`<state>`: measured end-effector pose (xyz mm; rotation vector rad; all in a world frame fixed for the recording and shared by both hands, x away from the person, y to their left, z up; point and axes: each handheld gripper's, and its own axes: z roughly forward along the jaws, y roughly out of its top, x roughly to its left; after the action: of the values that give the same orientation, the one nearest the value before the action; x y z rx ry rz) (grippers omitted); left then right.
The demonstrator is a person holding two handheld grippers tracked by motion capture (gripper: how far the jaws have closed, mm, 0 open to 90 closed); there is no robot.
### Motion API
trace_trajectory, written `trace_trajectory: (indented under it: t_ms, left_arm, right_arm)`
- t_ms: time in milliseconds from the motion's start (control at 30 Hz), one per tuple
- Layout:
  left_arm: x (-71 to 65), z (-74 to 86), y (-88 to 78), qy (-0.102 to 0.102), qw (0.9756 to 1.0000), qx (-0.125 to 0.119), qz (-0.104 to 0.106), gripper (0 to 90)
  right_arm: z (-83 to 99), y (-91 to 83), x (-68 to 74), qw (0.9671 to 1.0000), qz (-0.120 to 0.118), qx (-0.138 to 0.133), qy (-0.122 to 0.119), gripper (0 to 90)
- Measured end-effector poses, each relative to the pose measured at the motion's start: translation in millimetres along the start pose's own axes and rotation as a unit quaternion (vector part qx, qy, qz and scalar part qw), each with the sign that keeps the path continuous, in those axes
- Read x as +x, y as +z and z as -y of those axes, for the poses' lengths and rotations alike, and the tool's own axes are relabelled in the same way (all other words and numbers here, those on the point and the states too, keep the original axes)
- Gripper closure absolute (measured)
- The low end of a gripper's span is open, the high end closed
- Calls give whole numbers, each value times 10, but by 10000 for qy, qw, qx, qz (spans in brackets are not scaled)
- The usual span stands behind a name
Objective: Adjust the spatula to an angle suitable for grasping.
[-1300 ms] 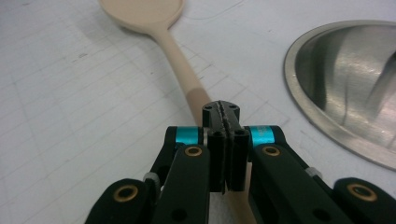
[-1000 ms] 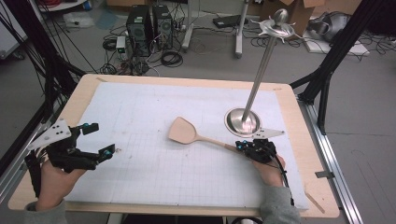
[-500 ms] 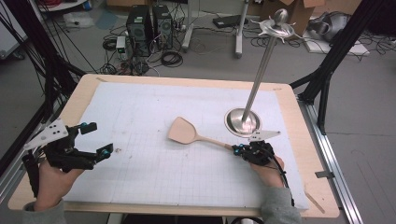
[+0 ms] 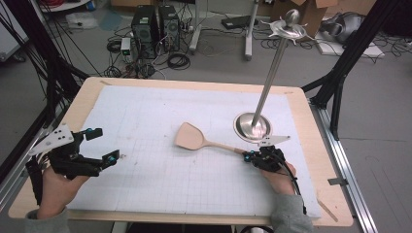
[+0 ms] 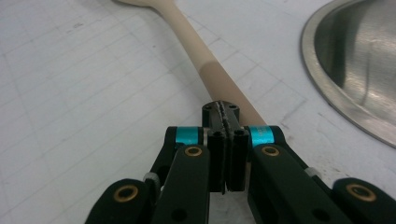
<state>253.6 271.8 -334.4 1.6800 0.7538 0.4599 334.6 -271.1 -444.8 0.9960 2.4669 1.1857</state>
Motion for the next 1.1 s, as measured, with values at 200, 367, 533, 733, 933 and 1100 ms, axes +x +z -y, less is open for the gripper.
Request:
trace_trajectory:
  t_ms: [200,367,533,733,933,1100]
  left_arm:
    - [3,6,-7,-24,10000,-8,-16,17]
    - [-6,4,-18,-4,10000,-9,-16,17]
    - [-5,5,-14,-15,10000,-8,-16,17]
    - [14,18,-8,-28,10000,27,-20,17]
    - [1,9,-20,-23,10000,-1,-28,17]
    - [11,8,-26,-27,10000,5,-37,17]
  right_arm:
    - [13,5,-56,9995,301,23,104,899]
    - [20,6,-84,9991,377,-5,193,899]
    - [6,-13,-64,9994,248,-110,198,899]
    - [-128,-75,43,9986,115,-505,118,899]
    - [-339,-26,139,9984,0,-571,-14,899]
    - [-494,54,185,9982,-42,-590,-123,899]
